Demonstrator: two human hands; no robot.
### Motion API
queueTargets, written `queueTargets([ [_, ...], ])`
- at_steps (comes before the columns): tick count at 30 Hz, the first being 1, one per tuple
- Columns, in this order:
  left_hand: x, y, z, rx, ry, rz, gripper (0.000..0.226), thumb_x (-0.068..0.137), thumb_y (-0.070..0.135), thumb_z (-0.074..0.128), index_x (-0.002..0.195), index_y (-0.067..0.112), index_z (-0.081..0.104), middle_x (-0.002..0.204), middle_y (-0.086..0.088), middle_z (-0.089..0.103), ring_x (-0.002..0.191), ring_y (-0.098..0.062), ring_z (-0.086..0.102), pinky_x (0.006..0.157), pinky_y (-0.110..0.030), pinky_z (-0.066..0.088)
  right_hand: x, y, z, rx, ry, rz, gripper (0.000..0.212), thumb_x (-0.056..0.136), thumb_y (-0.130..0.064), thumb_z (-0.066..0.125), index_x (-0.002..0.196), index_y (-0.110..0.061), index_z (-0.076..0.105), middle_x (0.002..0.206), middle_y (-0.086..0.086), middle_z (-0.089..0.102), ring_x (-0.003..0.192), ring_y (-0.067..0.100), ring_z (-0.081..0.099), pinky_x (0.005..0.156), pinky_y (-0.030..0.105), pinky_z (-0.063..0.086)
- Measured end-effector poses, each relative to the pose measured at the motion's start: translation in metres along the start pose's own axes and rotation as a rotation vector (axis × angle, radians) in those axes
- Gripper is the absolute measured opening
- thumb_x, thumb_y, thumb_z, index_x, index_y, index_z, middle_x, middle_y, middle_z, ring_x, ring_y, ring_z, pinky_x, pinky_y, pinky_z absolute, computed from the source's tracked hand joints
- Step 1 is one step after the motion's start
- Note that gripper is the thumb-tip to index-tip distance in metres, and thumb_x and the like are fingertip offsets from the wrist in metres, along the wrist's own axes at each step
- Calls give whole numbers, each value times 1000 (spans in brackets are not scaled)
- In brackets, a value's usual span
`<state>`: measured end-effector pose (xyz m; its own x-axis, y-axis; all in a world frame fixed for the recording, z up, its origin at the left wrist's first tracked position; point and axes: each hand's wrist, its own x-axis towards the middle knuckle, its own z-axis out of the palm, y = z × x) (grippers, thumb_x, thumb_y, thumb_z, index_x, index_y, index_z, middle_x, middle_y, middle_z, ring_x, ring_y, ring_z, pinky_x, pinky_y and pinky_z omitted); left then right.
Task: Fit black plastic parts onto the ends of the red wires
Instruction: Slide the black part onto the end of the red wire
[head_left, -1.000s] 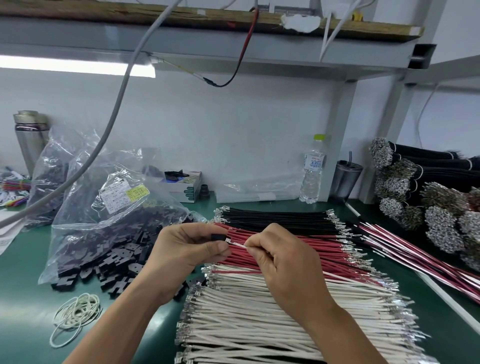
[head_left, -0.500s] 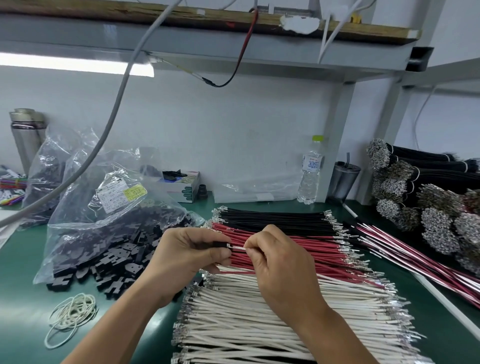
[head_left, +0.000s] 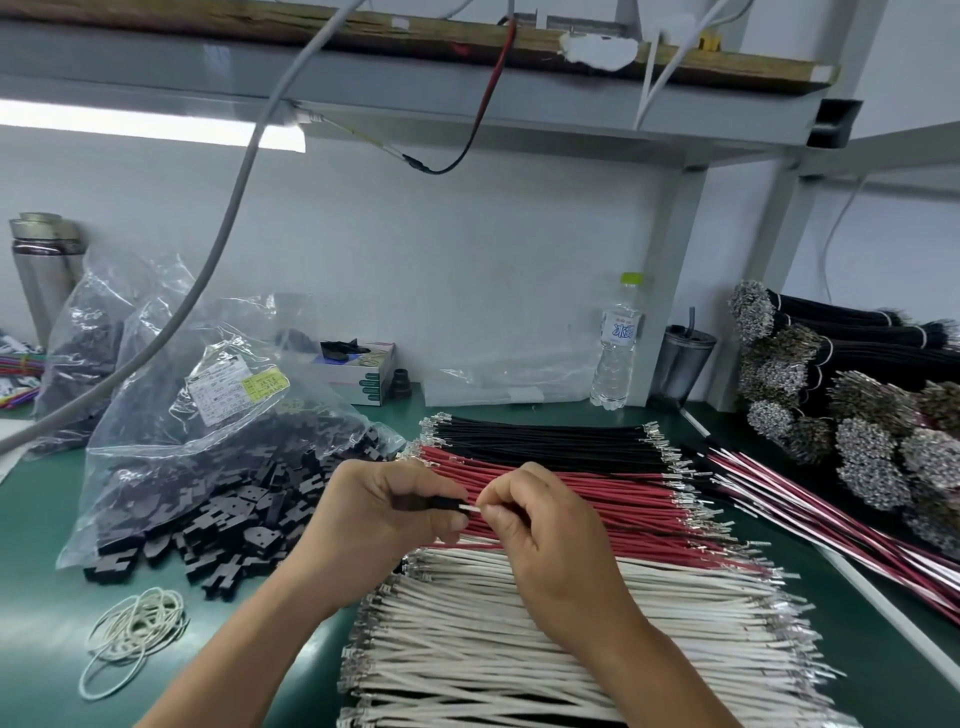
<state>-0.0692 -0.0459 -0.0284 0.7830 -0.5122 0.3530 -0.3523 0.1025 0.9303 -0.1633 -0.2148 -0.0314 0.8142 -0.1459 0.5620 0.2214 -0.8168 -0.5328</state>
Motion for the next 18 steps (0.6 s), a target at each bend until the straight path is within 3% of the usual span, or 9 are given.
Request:
queueTargets([
  [6, 0, 4, 1, -56, 47, -42, 31, 58, 22, 91, 88, 17, 85, 81, -19, 78, 73, -33, 77, 69, -35, 63, 1, -1, -4, -56, 99, -78, 7, 94, -33, 67, 89, -29, 66, 86, -17, 54, 79, 6, 57, 65, 21, 46],
  [9, -1, 4, 0, -81, 27, -66, 30, 61, 15, 90, 90, 11, 84, 84, -22, 78, 75, -36, 77, 70, -34, 65, 1, -4, -2, -108, 122, -144, 10, 95, -29, 67, 87, -22, 66, 84, -15, 52, 74, 5, 52, 63, 27, 46],
  [13, 0, 1, 0, -107, 3, -74, 23, 66, 1, 87, 88, 4, 83, 85, -24, 78, 74, -36, 77, 68, -31, 64, 4, -4, -1, -150, 86, -200, 13, 95, -30, 63, 87, -20, 65, 84, -13, 52, 73, 4, 49, 63, 21, 40],
  [18, 1, 2, -4, -77, 8, -36, 24, 66, 7, 88, 89, 10, 84, 82, -21, 78, 69, -32, 77, 60, -24, 60, 9, -1, -11, -218, 95, -230, 23, 98, -45, 53, 88, -28, 65, 84, -16, 53, 75, 2, 51, 60, 19, 41],
])
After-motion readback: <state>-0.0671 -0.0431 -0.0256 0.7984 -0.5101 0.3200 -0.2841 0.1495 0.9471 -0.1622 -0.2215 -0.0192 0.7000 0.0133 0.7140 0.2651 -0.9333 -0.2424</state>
